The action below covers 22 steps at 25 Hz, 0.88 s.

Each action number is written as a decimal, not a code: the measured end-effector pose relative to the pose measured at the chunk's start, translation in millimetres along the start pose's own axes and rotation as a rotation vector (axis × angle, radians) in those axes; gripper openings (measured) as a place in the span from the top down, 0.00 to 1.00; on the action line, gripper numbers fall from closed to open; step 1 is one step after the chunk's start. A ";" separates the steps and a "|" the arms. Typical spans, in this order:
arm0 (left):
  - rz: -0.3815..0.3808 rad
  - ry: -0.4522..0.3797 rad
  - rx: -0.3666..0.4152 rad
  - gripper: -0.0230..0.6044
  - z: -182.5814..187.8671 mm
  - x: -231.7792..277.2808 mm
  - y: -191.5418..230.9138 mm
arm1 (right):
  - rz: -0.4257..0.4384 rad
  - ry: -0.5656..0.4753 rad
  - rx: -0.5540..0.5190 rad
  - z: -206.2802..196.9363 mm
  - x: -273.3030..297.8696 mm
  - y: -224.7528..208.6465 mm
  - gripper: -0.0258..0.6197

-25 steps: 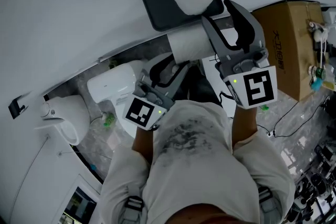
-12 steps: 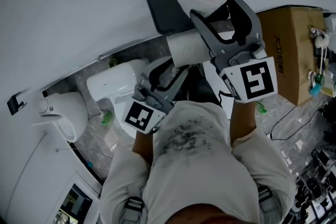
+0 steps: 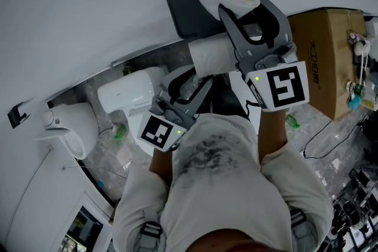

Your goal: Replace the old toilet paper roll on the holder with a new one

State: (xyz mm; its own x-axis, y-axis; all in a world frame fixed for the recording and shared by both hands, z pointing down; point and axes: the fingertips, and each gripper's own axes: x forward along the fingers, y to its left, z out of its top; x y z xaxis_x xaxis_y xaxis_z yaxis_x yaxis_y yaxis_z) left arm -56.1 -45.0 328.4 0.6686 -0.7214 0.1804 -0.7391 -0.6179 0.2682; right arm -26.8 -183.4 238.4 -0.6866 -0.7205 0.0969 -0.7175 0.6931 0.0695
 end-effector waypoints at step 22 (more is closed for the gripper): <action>-0.110 0.017 0.014 0.73 -7.2 8.4 -26.5 | -0.176 -0.089 -0.054 22.0 -72.4 -35.5 0.66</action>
State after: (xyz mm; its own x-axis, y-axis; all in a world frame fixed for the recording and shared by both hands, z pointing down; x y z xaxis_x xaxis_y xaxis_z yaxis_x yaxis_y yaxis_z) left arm -30.3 -32.5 329.6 0.7470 -0.6436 0.1669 -0.6621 -0.6974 0.2742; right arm 45.8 -156.4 207.0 -0.5605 -0.8281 -0.0094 -0.8217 0.5547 0.1310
